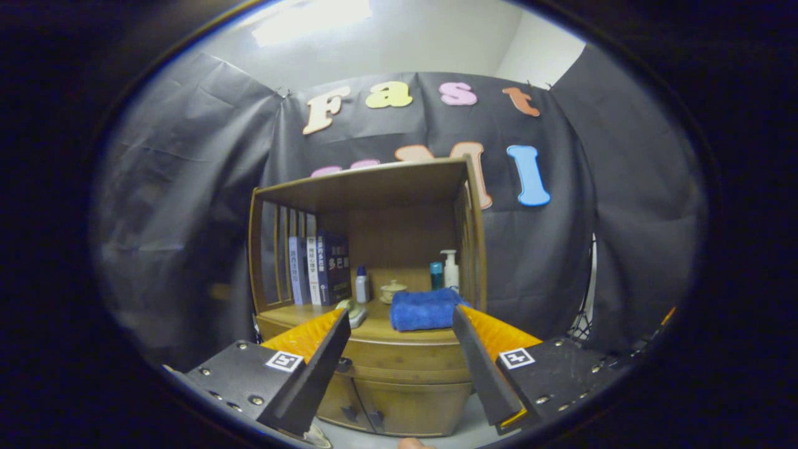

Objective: Pull open the drawer, take out the items inside it, and place them on the countertop above the cabinet.

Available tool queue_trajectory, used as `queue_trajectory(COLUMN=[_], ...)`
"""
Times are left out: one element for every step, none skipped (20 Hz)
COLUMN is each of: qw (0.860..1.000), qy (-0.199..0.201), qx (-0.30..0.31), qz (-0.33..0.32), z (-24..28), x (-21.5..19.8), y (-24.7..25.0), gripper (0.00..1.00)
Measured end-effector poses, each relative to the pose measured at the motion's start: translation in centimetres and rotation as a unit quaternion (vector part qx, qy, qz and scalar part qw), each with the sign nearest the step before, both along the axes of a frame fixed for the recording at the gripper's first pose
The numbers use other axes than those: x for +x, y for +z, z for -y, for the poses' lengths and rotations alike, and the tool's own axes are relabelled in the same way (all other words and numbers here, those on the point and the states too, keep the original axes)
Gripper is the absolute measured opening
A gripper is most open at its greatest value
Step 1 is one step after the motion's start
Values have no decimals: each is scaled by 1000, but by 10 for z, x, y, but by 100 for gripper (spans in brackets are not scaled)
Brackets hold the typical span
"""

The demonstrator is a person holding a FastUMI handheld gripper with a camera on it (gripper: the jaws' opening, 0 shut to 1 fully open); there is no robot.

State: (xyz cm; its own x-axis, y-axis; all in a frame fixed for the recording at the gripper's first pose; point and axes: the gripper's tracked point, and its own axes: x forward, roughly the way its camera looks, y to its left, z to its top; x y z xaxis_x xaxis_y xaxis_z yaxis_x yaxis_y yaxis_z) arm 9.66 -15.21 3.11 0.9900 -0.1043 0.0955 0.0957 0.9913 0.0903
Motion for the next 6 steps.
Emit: queue_trajectory(qw=[1000, 1000, 1000, 1000, 1000, 999], qy=[-3, -6, -10, -13, -14, -15], qx=[1, 1, 0, -5, -14, -24], qz=[2, 4, 5, 8, 13, 18], z=[8, 17, 26, 35, 42, 50], x=[-6, -12, -17, -22, -27, -29], y=[3, 5, 8, 9, 11, 13], gripper=[98, 98, 99, 99, 99, 99])
